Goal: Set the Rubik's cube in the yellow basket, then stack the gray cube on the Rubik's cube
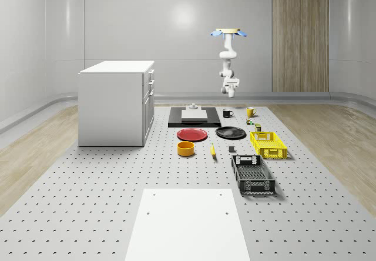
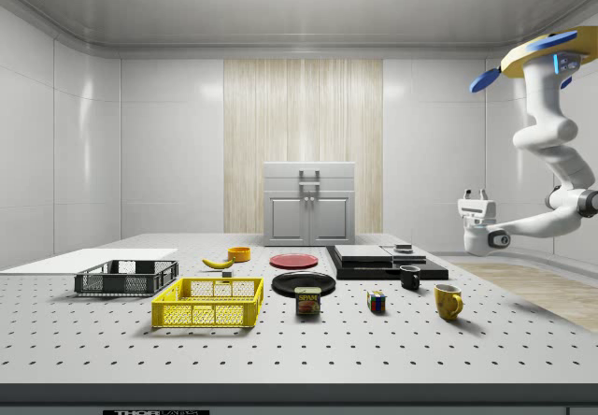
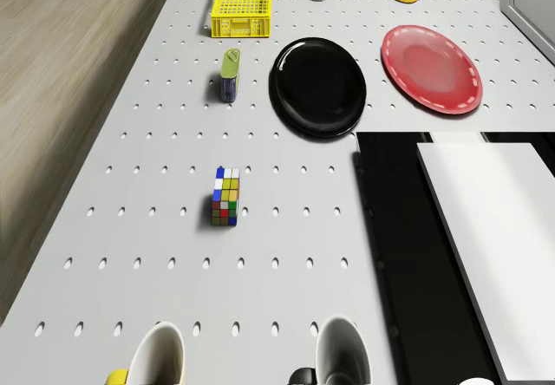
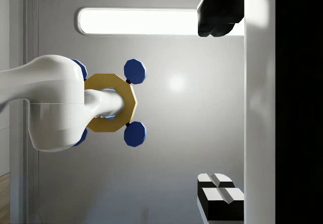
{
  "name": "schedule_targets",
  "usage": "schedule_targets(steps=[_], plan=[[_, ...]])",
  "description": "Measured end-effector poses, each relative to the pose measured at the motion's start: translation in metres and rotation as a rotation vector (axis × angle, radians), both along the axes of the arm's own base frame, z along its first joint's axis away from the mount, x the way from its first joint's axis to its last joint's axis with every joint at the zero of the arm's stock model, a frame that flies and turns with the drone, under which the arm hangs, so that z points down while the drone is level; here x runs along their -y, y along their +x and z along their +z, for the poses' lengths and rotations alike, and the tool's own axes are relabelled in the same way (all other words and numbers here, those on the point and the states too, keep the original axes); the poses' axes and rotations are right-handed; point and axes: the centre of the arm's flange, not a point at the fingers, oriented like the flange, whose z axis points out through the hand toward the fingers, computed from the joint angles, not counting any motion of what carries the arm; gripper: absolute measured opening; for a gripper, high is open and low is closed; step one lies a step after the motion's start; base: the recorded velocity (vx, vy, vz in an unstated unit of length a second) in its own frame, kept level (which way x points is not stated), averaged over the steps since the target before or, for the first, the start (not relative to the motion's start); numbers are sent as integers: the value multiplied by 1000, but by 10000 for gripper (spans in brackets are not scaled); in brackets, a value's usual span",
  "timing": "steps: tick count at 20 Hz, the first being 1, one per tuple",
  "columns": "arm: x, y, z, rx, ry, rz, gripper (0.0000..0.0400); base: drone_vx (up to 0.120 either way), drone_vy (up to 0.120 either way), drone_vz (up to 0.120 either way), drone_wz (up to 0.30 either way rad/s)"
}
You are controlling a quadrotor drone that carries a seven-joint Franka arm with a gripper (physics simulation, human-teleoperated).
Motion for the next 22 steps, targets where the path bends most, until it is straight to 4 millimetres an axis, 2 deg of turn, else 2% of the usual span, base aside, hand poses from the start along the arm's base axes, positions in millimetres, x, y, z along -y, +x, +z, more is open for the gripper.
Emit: schedule_targets(steps=[22], plan=[[-1, -1, 2, 17, -6, 0, 400, 120, 120, 0, 0]])
